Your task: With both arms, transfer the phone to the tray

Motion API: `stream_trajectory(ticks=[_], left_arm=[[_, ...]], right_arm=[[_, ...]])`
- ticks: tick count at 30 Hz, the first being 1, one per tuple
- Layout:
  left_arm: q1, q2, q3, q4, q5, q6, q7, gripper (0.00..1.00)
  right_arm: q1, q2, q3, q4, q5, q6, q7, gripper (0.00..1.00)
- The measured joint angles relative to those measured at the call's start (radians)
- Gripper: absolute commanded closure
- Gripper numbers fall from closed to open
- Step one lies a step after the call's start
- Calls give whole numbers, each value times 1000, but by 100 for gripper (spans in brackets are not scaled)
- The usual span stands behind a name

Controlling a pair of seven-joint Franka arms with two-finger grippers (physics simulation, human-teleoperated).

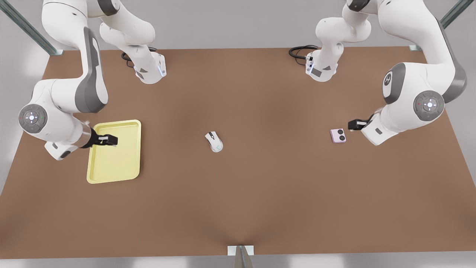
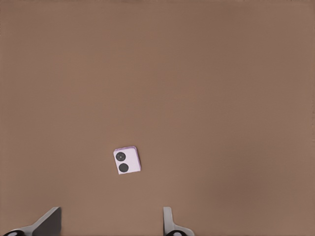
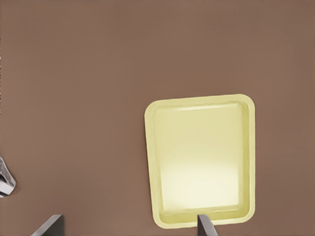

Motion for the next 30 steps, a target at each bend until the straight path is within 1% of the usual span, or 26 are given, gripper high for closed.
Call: stream_trajectory(ticks=[2, 3, 5, 8, 10, 13, 16, 20, 30], left_arm=[[-1, 6, 4, -12, 0, 12, -2, 0], [-2, 13, 8, -51, 1, 19, -4, 0], [-4, 35, 30, -226, 4, 72, -6, 0], [10, 45, 56, -562, 0, 277, -9, 0], [11, 51, 66, -678, -17, 420, -11, 0], [17, 74, 101, -789, -35, 608, -13, 0], [22, 77, 125, -832, -42, 742, -14, 0], [25, 80, 151, -841, -45, 849, -23, 0], [23, 114, 152, -871, -38, 936, -50, 0]], right_arm=[[0, 2, 0, 3, 0, 24, 1, 0], [-1, 2, 0, 3, 0, 34, 1, 0], [-1, 2, 1, 4, 1, 48, 2, 0], [0, -5, 2, -10, 2, 64, 5, 0], [-2, -8, 1, -17, 2, 73, 7, 0], [-1, -7, 2, -15, 3, 82, 8, 0], [3, -3, 3, -9, 2, 89, -1, 0], [2, 0, 4, -6, 2, 93, -12, 0], [1, 2, 3, -4, 2, 94, -30, 0]])
